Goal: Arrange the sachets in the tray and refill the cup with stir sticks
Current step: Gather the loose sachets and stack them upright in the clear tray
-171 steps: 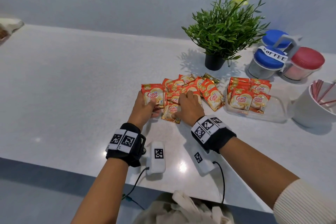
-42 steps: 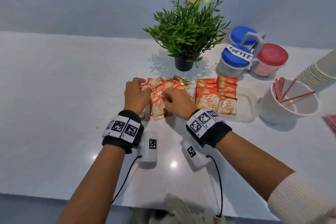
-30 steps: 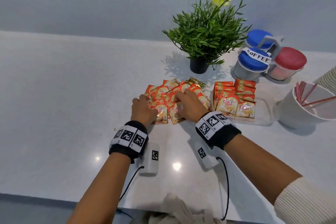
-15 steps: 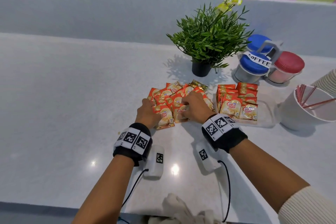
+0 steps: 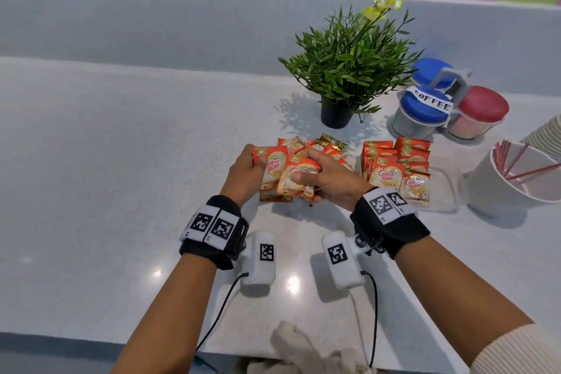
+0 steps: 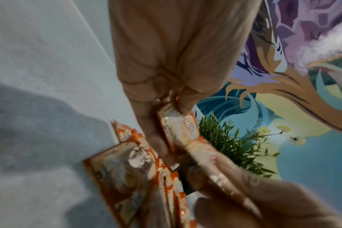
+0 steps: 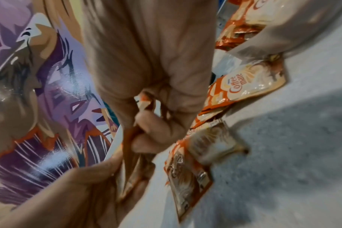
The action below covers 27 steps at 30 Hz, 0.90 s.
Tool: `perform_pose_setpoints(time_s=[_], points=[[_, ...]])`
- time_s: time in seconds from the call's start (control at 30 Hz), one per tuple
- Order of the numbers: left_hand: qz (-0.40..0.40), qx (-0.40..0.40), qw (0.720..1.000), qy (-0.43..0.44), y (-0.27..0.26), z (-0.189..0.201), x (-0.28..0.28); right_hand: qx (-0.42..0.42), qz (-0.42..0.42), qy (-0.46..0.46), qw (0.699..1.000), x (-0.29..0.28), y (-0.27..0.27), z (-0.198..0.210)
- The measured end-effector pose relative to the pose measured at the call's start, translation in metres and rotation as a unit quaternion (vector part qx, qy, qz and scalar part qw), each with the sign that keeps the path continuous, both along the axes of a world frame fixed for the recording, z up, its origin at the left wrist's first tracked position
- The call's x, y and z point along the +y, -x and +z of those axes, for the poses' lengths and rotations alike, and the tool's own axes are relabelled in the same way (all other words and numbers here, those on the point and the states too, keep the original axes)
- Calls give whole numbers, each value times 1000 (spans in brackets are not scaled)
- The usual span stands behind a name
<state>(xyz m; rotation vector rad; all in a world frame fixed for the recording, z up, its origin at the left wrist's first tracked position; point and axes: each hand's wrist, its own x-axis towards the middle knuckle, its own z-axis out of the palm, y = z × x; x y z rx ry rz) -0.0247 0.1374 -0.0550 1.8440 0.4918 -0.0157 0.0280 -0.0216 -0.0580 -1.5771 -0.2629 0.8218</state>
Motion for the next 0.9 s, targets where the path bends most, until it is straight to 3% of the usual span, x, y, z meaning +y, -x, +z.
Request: perform_pose_setpoints(time_s=[0.13,0.23,0.33,0.47,0.77,0.83,0.9], points=[[-26,-1,997,78,3,7,-3,11,-8,0,1000,7,0,-5],[-54,-3,993,106,3,7,-6,-31,-51,31,998,9,0,-2],[-30,-11,995,94,2,2,-8,-61,-76,57,994,9,-2,-3],[29,-22,996,78,-3,-5,-6,-28,-92,46,994,2,-3,-2],[17,-22,995,101,-9,-7,-18,-64,-79,32,994,5,-7,1],[35,-33,995,92,-8,-9,-12,-144,-61,115,981,3,-10,-2],[52,-34,993,96,-6,-11,-6,-256,26,281,925,1,-13,-4]])
